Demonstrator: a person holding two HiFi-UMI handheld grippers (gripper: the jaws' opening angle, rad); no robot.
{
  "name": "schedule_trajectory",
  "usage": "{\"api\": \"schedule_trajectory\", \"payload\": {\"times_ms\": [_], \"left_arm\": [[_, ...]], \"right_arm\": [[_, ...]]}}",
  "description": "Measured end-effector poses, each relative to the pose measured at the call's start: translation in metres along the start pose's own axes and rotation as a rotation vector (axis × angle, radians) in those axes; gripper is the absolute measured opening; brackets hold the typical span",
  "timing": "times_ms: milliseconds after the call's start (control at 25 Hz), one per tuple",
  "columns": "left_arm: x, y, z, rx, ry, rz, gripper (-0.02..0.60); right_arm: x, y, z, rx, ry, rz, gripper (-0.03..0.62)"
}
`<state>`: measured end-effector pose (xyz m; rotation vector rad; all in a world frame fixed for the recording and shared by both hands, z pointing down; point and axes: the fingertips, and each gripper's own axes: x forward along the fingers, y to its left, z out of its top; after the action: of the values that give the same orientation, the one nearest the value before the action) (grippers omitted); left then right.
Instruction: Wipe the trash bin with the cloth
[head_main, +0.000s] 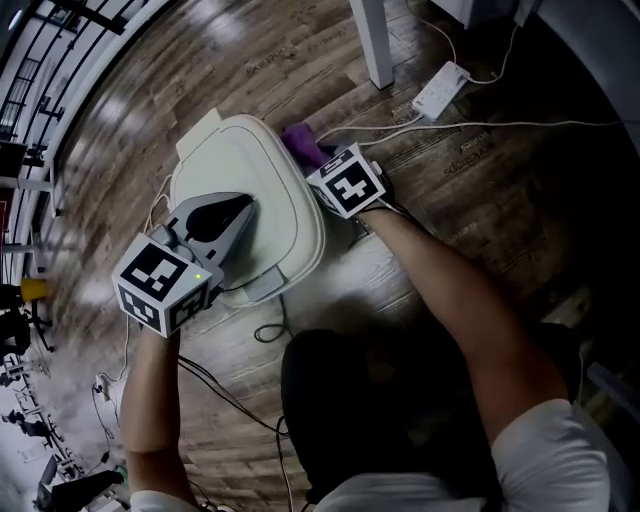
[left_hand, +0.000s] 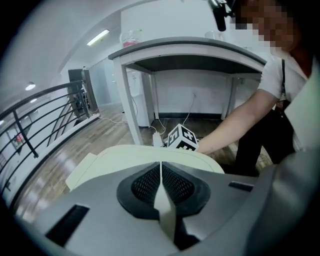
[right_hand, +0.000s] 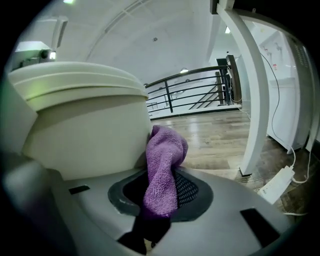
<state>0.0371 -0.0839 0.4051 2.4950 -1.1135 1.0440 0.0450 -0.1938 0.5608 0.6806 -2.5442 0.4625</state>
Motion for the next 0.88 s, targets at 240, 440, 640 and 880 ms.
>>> {"api": "schedule_trajectory", "payload": {"times_ms": [240, 440, 640, 880], "left_arm": [[-0.008, 0.002, -0.013, 0.016, -0.007, -0.013, 0.011], [-0.008, -0.002, -0.008, 0.051, -0.022, -0.024, 0.011], [-0.006, -0.001, -0.008, 0.043, -0.004, -0.031, 0.011], [-0.003, 0.0, -0.011, 0.011, 0.022, -0.054, 0.011]], "right_arm": [[0.006, 0.021, -0.005, -0.106, 0.029, 0.08, 0.098], [0.005, -0.013, 0.015, -0.307, 0.041, 0.065, 0.098], [0.003, -0.029, 0.05, -0.304, -0.004, 0.1, 0.098], [0.011, 0.006, 0.054, -0.347, -0.02, 0.266, 0.098]]}}
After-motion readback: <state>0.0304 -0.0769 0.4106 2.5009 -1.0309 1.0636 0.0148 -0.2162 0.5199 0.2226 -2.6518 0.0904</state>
